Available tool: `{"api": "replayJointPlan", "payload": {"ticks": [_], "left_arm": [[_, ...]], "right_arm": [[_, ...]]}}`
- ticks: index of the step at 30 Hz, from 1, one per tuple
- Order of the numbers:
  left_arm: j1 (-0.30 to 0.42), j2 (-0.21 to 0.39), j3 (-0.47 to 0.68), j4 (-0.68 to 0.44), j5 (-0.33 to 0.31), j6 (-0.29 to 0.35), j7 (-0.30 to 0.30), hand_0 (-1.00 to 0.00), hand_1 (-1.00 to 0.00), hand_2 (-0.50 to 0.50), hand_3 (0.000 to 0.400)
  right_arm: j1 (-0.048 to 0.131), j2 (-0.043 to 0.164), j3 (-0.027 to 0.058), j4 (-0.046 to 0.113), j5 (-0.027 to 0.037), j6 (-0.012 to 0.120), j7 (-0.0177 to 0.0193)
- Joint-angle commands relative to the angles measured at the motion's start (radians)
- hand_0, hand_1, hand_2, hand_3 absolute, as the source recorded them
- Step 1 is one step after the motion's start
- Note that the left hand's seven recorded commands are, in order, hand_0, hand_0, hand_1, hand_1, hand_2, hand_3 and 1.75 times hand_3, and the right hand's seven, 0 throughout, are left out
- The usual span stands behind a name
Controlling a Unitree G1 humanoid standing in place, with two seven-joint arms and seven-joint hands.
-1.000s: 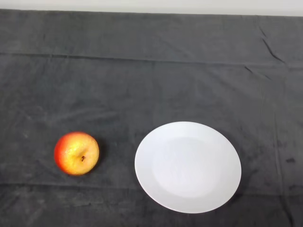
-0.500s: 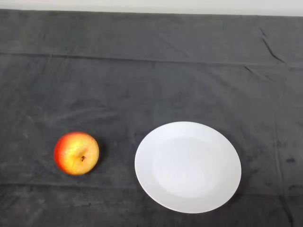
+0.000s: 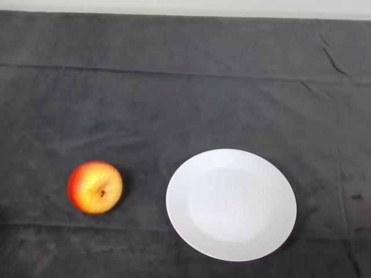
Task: Move the apple to the plate
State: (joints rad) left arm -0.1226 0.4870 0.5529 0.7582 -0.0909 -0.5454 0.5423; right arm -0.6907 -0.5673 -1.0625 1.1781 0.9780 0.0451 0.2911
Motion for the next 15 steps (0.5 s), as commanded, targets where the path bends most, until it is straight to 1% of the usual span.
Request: {"api": "replayJointPlan", "payload": {"ticks": [1, 6, 15], "left_arm": [[0.046, 0.041, -0.032, -0.075, 0.029, 0.029, 0.016, 0.00, 0.00, 0.00, 0.000], [0.076, 0.021, -0.066, -0.237, 0.060, 0.133, 0.036, 0.00, 0.00, 0.00, 0.000], [0.114, -0.025, -0.154, -0.574, 0.114, 0.366, 0.051, 0.00, 0.00, 0.00, 0.000]], "right_arm": [[-0.019, -0.030, -0.0038, 0.014, 0.0200, -0.011, 0.0078], [-0.018, -0.028, -0.0032, 0.012, 0.0196, -0.010, 0.0067], [-0.016, -0.025, -0.0018, 0.006, 0.0188, -0.010, 0.0041]]}}
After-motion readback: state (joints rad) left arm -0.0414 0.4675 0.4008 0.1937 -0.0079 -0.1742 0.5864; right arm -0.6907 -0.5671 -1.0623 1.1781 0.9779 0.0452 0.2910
